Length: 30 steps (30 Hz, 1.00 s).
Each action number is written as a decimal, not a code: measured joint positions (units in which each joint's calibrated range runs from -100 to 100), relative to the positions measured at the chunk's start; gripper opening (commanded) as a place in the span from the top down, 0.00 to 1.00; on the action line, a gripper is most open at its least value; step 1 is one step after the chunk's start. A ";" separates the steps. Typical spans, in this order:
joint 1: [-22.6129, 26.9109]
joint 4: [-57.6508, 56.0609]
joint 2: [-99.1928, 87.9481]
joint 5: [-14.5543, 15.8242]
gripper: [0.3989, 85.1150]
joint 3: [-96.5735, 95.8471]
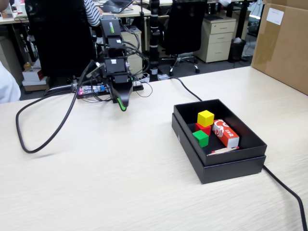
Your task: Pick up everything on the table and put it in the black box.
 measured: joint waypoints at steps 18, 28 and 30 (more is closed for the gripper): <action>-0.73 28.88 -1.68 -1.95 0.44 -24.37; -0.73 32.52 -1.68 -2.10 0.43 -26.47; -0.73 32.52 -1.68 -2.10 0.43 -26.47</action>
